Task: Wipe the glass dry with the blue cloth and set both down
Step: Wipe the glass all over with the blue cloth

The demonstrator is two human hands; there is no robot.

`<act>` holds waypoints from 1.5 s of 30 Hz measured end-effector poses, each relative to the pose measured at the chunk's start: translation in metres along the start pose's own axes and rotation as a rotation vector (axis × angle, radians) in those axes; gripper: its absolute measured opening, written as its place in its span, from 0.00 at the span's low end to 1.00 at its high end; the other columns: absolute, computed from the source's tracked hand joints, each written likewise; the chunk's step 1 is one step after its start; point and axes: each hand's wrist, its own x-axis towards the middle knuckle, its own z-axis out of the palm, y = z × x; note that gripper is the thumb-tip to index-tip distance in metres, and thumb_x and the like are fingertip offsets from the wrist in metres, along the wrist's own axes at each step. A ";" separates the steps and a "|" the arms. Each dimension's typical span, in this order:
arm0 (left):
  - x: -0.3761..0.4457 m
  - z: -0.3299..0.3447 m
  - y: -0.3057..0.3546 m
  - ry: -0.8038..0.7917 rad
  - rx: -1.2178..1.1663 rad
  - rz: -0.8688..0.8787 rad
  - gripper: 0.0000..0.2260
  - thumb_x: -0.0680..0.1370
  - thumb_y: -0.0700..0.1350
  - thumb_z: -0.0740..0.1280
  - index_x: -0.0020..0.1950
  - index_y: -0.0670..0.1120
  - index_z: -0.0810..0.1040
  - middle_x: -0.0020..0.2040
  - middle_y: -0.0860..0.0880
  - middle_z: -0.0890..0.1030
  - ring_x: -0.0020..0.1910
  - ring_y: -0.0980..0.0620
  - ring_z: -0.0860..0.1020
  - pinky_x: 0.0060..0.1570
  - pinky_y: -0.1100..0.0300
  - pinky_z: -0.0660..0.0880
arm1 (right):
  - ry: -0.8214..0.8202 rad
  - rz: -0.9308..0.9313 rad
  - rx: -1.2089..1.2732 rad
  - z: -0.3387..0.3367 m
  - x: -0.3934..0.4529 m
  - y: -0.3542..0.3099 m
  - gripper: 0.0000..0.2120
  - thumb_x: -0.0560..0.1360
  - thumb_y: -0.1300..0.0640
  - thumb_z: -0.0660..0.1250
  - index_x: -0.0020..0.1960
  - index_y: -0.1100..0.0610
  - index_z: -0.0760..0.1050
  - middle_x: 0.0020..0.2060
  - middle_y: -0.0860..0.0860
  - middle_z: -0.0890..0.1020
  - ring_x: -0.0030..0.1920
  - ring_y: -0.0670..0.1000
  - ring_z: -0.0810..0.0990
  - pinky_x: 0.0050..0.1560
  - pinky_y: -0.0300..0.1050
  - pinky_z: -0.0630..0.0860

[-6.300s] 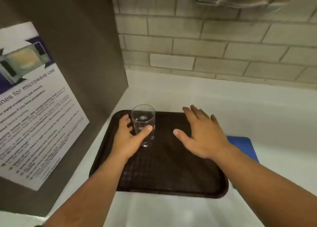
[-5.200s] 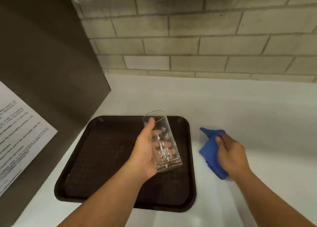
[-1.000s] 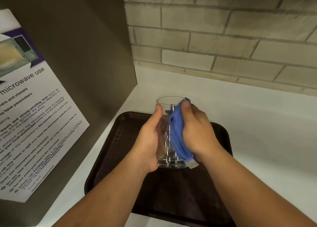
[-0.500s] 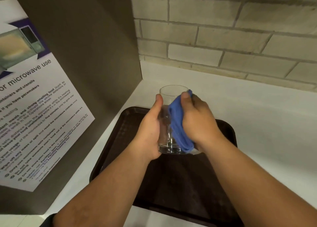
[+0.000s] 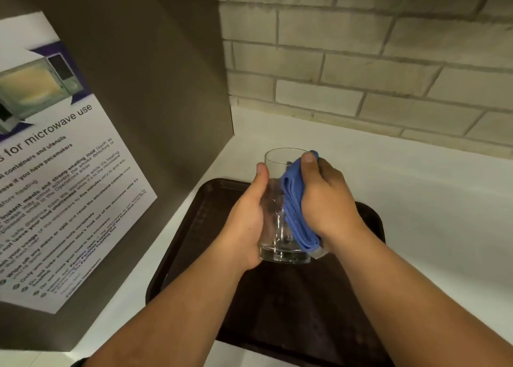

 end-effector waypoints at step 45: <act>-0.001 0.005 0.006 0.078 -0.033 0.030 0.36 0.69 0.75 0.69 0.59 0.46 0.87 0.47 0.43 0.91 0.45 0.44 0.90 0.48 0.48 0.82 | -0.231 -0.096 -0.211 -0.001 -0.046 0.028 0.20 0.81 0.41 0.52 0.61 0.52 0.73 0.49 0.50 0.83 0.47 0.46 0.83 0.48 0.38 0.80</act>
